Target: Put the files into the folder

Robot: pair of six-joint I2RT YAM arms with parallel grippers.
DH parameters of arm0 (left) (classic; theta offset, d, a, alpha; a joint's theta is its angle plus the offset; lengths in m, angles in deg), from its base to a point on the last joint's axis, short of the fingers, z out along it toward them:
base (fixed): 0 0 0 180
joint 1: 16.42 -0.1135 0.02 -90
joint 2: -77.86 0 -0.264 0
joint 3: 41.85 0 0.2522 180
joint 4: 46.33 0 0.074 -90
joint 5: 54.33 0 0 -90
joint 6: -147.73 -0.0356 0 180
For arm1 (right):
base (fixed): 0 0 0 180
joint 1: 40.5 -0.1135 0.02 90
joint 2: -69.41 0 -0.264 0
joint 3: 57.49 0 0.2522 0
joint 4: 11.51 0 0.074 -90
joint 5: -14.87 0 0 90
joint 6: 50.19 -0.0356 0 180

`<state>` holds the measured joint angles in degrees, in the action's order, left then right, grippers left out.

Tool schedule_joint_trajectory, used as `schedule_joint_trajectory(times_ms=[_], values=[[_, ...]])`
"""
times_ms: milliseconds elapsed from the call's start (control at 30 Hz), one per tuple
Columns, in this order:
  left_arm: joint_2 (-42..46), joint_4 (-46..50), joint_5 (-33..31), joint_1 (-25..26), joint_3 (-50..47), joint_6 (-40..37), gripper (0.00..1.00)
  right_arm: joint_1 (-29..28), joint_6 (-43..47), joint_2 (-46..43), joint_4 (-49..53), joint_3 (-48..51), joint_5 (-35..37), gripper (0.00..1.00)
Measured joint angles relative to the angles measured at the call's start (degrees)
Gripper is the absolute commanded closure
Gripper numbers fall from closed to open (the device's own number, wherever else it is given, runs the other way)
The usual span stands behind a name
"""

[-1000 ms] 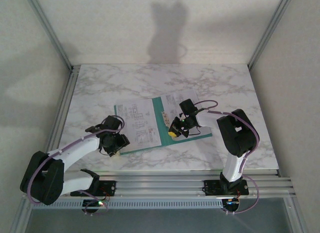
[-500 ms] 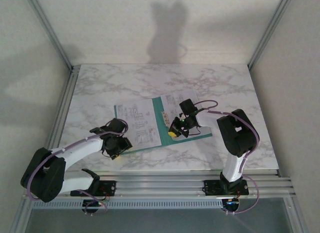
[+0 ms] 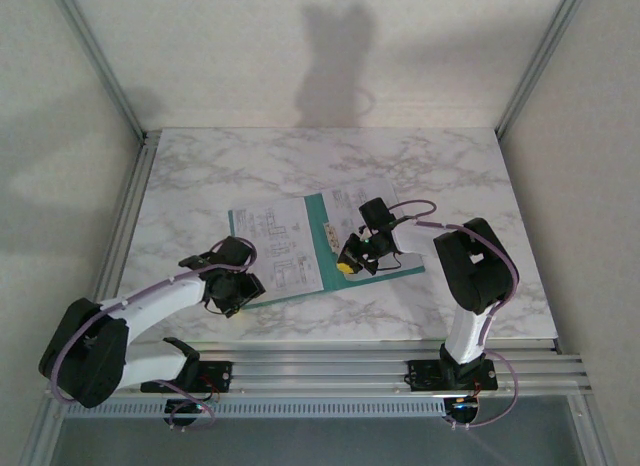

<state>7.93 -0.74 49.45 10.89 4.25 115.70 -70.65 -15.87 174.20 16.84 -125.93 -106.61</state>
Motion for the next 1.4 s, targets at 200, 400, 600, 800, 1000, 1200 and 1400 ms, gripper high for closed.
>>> schedule_joint_trajectory(times_ms=[200, 400, 600, 800, 1000, 1200, 1400], values=[[3.9, 0.7, 0.1, 0.0, 0.0, 0.3, 0.45, 0.0, 0.0, 0.0, 0.0, 0.0, 0.2, 1.00], [7.9, 1.3, 0.1, 0.0, 0.1, 0.8, 0.54, 0.0, 0.0, 0.0, 0.0, 0.0, 0.3, 1.00], [10.3, 0.9, 0.5, 0.0, 0.8, 1.1, 0.61, 0.0, 0.0, 0.0, 0.0, 0.0, 0.3, 1.00], [11.3, 0.2, 0.6, 0.2, 1.1, 1.3, 0.66, 0.0, 0.0, 0.0, 0.0, 0.0, 0.3, 1.00], [11.3, -1.2, 0.8, 0.4, 1.1, 2.3, 0.89, 0.0, 0.0, 0.0, 0.0, -0.1, 0.3, 1.00], [11.0, -1.7, 1.1, 0.4, 1.7, 1.7, 1.00, 0.0, -0.5, 0.0, -0.2, -0.1, 0.2, 0.89], [8.6, 2.5, -1.4, 0.6, 7.6, -1.2, 1.00, -2.0, -0.3, -1.2, 1.6, -2.9, 2.4, 0.57]])
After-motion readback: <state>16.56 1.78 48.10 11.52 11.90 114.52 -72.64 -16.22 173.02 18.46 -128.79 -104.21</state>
